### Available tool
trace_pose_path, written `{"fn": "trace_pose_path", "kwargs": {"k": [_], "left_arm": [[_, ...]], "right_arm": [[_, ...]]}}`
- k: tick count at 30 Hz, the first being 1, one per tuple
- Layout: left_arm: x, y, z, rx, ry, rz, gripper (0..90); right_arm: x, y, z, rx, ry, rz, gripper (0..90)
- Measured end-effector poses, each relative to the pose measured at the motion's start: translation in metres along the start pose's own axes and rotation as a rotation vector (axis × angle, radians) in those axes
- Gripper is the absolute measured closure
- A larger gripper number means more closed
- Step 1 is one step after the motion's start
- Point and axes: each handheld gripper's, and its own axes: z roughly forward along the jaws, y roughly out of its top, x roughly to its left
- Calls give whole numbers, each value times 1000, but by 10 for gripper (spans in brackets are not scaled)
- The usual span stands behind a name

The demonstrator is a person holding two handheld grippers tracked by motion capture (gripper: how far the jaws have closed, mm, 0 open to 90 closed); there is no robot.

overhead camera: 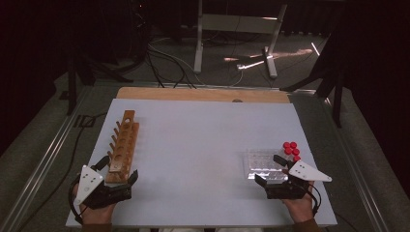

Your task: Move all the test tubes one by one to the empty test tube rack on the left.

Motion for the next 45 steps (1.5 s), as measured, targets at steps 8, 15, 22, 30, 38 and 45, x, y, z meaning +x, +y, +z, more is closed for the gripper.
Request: {"fn": "trace_pose_path", "kwargs": {"k": [8,15,22,30,38,45], "left_arm": [[6,-2,-2,-10,10,-41,6],[9,-2,-4,-14,33,-56,6],[12,-3,-5,-20,48,-74,6],[12,-4,-4,-24,45,-75,6],[13,-5,-4,-25,47,-80,6],[13,-5,-4,-30,49,-87,6]], "right_arm": [[1,7,-4,-33,7,-8,0],[-4,16,-17,-73,-25,-12,0],[-14,23,-30,-99,-77,-10,0],[-23,25,-43,-110,-140,-19,0],[-32,15,-51,-79,-207,-9,0],[-36,-5,-56,-15,-242,18,114]]}}
